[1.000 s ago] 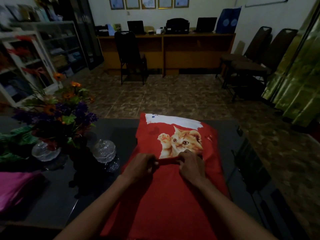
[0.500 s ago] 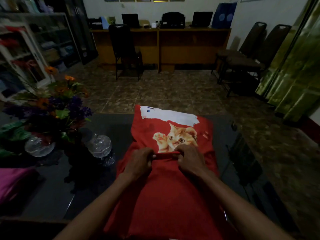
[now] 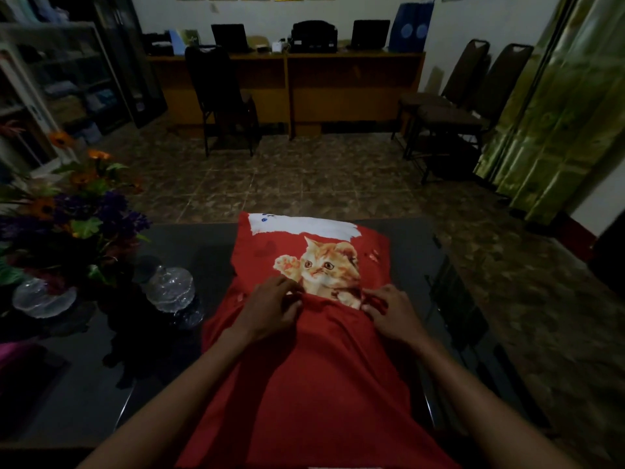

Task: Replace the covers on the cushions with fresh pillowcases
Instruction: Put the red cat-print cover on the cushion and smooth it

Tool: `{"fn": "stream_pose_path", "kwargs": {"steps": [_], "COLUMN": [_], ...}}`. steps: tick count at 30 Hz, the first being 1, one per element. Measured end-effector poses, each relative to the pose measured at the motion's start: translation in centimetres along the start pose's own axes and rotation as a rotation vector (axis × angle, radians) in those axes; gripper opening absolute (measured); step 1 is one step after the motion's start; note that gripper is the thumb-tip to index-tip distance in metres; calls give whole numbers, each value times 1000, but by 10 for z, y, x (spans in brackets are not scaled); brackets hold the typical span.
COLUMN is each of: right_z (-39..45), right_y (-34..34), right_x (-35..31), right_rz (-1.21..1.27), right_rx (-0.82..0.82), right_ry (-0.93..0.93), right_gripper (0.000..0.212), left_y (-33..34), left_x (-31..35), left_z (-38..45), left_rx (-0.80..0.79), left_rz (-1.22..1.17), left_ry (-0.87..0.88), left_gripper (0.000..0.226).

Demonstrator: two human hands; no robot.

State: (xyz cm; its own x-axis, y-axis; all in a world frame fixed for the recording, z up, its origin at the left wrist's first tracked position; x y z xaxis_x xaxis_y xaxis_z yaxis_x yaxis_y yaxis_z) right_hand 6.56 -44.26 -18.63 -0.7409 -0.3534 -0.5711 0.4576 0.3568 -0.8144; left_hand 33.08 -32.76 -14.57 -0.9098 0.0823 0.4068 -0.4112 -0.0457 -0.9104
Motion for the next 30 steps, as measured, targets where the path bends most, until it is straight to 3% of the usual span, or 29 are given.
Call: {"fn": "stream_pose_path", "kwargs": {"steps": [4, 8, 12, 17, 20, 22, 23, 27, 30], "right_z": [16, 12, 6, 2, 1, 0, -1, 7, 17], "right_y": [15, 5, -7, -17, -15, -17, -18, -16, -10], "right_x": [11, -6, -15, -15, -17, -20, -20, 2, 24], "right_rz": [15, -69, -98, -57, 25, 155, 189, 263, 368], "right_rx": [73, 0, -79, -118, -142, -129, -145, -213, -103], "right_ry": [-61, -32, -66, -48, -86, -110, -106, -66, -6], "right_gripper": [23, 4, 12, 18, 24, 12, 5, 25, 36], "left_y": [19, 27, 28, 29, 24, 19, 15, 5, -11], "left_x": [37, 44, 52, 60, 65, 68, 70, 67, 36], "left_z": [15, 25, 34, 45, 45, 49, 51, 58, 39], "left_rx": [-52, -52, -66, -97, -38, 21, 22, -112, -259], "left_rz": [97, 185, 197, 238, 170, 110, 83, 21, 34], "left_ry": [83, 62, 0, 39, 85, 82, 62, -18, -134], "left_gripper": [33, 30, 40, 27, 19, 9, 9, 16, 48]}}
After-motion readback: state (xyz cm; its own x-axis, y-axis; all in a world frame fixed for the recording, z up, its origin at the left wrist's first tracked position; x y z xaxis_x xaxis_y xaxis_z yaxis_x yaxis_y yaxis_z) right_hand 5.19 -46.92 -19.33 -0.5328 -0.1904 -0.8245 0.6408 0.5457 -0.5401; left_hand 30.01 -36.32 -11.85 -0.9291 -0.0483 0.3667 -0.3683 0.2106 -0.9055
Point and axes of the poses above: each hand's wrist, its own z-axis towards the middle knuckle, its own y-axis out of the palm, x = y × z, the point moved 1 cm from there along z, towards the middle knuckle, and after that the axes turned 13 degrees about -x, right-handed, at the moved point
